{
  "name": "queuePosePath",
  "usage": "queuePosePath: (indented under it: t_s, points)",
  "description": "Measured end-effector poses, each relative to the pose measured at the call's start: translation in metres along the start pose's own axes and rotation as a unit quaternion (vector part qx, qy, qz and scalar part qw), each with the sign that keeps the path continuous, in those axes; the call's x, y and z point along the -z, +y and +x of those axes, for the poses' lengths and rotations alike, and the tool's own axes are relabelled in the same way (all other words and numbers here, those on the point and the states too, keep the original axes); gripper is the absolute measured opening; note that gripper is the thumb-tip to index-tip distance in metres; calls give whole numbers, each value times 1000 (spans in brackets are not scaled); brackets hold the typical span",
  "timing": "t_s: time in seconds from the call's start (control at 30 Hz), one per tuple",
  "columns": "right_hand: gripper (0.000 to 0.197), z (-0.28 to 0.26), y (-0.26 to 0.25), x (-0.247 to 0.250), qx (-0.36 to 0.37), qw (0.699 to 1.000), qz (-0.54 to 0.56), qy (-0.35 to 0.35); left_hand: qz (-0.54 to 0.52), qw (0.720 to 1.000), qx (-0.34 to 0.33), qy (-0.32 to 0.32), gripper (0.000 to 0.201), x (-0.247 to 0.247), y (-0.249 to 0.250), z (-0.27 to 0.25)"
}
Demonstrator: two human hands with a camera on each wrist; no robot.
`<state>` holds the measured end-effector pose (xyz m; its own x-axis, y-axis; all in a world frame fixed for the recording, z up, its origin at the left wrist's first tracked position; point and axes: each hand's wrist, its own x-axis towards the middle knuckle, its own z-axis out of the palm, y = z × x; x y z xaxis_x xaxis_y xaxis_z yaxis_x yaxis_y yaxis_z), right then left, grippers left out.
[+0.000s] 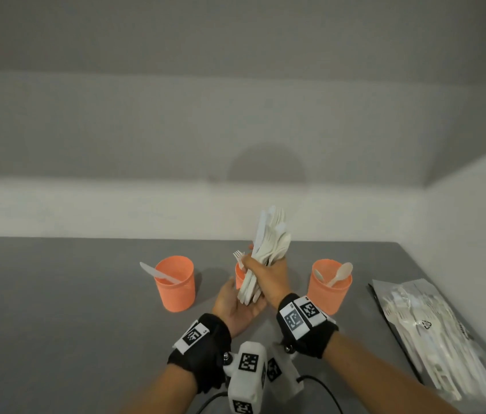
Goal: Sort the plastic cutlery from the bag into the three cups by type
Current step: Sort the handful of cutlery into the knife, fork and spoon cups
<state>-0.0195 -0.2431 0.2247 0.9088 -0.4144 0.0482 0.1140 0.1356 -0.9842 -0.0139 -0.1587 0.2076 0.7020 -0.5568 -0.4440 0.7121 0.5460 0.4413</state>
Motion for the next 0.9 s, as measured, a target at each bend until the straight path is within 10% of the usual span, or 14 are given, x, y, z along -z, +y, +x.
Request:
queuePosePath:
  t_s: [0.3, 0.43, 0.63, 0.9]
  points:
    - [18, 14, 22, -13, -49, 997, -61, 6, 102, 994, 15, -40, 45, 6, 12, 5]
    - [45, 23, 11, -5, -143, 986, -15, -88, 209, 975, 10, -75, 40, 18, 17, 0]
    - [18, 15, 7, -4, -222, 930, -59, -285, 410, 906, -18, -107, 6, 21, 21, -7]
    - [34, 17, 21, -5, -212, 937, -105, -255, 538, 838, -72, -57, 18, 21, 20, 2]
